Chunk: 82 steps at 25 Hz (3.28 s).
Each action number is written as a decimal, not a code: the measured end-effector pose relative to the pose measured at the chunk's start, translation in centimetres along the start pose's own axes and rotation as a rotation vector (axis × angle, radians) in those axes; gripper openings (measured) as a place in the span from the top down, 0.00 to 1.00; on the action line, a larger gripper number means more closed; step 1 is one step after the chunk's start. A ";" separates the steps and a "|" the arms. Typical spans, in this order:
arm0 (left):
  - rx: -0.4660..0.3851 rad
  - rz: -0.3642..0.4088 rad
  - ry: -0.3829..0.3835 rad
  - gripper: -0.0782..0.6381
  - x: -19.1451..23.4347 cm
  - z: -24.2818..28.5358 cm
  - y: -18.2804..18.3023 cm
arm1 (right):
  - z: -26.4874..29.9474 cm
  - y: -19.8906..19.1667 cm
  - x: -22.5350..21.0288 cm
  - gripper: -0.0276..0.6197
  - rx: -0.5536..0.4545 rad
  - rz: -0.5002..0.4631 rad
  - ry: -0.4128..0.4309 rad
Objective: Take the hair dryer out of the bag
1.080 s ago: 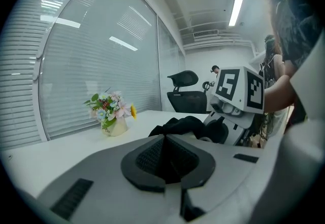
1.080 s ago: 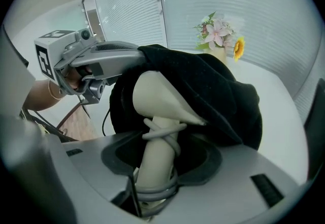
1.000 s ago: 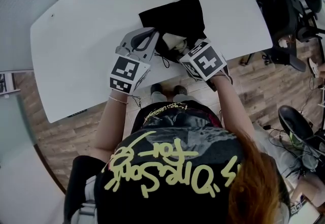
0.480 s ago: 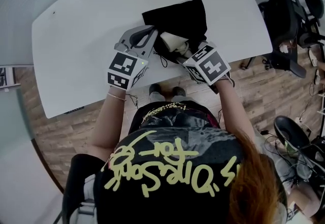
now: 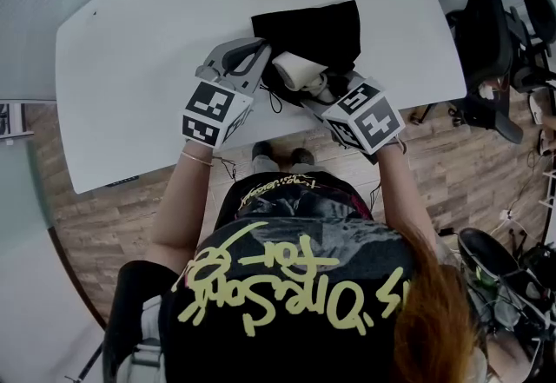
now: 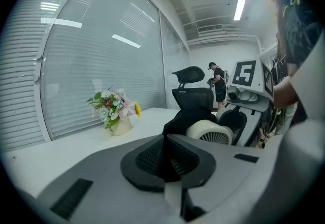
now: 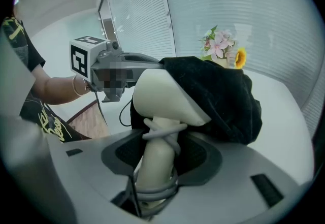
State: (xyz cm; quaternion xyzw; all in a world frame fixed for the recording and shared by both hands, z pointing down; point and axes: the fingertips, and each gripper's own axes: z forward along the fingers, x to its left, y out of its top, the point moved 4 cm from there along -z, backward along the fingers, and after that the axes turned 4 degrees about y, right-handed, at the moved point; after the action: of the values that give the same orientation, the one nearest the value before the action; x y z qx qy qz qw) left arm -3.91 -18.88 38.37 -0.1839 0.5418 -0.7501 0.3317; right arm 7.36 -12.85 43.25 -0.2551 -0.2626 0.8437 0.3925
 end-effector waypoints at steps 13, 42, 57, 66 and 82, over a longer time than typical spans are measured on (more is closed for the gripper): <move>0.005 -0.004 0.009 0.88 0.5 0.5 0.1 | -0.7 -0.1 0.8 0.65 -0.025 -0.115 0.080; 0.037 0.047 -0.001 0.89 0.3 2.1 0.4 | -1.9 -1.2 4.1 0.65 -0.005 -0.264 0.197; 0.062 0.013 0.049 0.89 -2.1 2.3 -0.5 | -4.9 -3.3 4.6 0.65 -0.030 -0.229 0.226; 0.056 0.015 0.063 0.89 -4.6 1.5 -1.1 | -7.6 -4.2 3.7 0.65 -0.066 -0.215 0.190; 0.125 0.146 -0.017 0.89 -8.0 -1.2 -3.4 | -12.3 -1.4 1.1 0.65 -0.136 -0.136 0.091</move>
State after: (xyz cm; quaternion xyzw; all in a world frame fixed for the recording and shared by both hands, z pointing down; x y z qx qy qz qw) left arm 0.01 -11.84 41.80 -0.1293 0.5031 -0.7546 0.4009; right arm 15.34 -8.24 34.92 -0.3008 -0.3179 0.7829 0.4422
